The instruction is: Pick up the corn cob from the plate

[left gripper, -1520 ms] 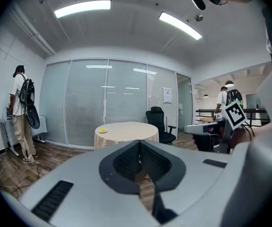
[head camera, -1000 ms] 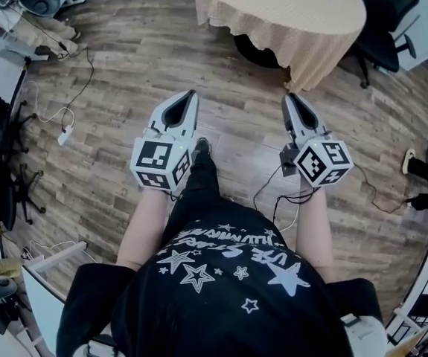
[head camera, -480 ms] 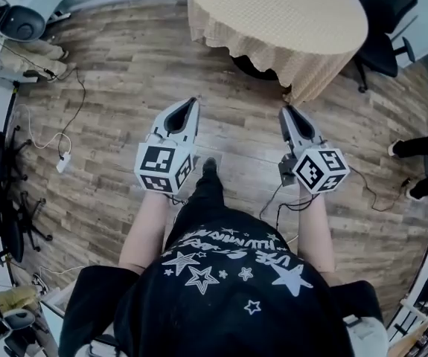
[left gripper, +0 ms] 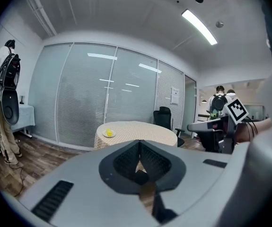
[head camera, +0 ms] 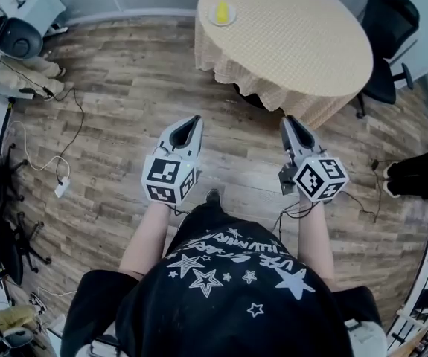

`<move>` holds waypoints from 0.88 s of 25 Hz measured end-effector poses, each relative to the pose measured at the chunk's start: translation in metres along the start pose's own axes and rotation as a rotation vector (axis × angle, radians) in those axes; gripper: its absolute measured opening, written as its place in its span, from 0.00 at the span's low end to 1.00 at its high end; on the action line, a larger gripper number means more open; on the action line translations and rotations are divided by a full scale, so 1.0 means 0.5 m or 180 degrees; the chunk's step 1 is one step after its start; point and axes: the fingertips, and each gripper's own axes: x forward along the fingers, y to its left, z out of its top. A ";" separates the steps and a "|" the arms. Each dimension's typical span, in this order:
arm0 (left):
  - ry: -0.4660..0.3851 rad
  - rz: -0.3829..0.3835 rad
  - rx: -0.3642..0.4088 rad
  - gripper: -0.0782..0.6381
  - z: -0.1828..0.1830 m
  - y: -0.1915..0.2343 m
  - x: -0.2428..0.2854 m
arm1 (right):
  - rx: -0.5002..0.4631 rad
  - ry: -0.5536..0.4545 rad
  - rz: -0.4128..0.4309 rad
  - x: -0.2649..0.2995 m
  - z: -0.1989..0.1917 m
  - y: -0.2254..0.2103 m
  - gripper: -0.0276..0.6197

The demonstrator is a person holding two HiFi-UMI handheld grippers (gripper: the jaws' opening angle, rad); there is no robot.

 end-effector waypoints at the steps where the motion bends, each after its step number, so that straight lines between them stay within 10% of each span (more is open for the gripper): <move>1: 0.0009 -0.0002 0.0008 0.12 0.000 0.015 0.010 | -0.0001 -0.0012 -0.0011 0.015 0.006 -0.004 0.12; 22: 0.0141 -0.0142 -0.0059 0.12 -0.008 0.116 0.147 | 0.0190 0.0053 -0.0125 0.170 0.002 -0.071 0.12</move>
